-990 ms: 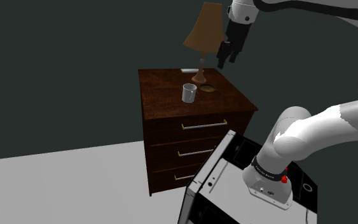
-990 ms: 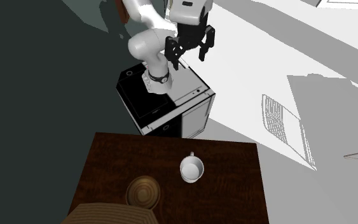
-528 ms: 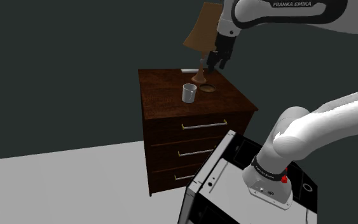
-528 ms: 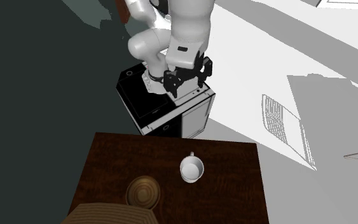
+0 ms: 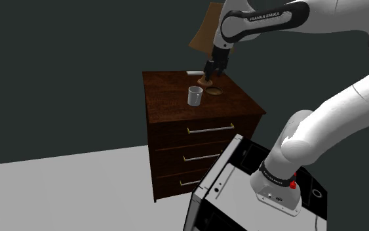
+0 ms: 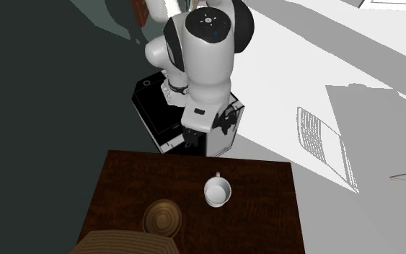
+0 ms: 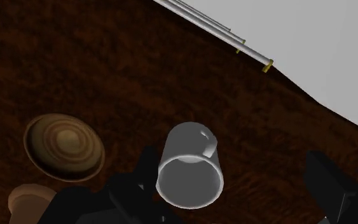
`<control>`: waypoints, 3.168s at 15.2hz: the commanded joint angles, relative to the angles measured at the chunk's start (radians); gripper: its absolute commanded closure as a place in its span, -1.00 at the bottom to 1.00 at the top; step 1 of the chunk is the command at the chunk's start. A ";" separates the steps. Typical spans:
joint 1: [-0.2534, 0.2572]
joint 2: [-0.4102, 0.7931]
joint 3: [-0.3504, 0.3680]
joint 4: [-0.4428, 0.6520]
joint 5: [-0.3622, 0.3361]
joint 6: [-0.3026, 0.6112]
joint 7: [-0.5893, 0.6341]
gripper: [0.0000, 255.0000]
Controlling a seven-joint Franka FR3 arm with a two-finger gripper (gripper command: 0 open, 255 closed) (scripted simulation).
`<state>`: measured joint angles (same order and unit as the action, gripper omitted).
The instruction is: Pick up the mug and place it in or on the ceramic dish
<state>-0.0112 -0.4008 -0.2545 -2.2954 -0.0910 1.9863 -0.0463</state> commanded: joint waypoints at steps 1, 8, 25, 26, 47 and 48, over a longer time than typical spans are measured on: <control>-0.001 0.070 -0.029 0.011 0.017 0.061 -0.027 -1.00; -0.001 0.329 -0.108 0.117 0.135 0.203 -0.142 -1.00; -0.029 0.576 -0.117 0.192 0.292 0.345 -0.261 -1.00; -0.029 0.576 -0.117 0.192 0.292 0.345 -0.261 -1.00; -0.022 0.511 -0.126 0.241 0.246 0.238 -0.224 1.00; -0.021 0.505 -0.127 0.248 0.242 0.226 -0.220 1.00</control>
<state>-0.0328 0.1115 -0.3802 -2.0538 0.1555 2.2255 -0.2699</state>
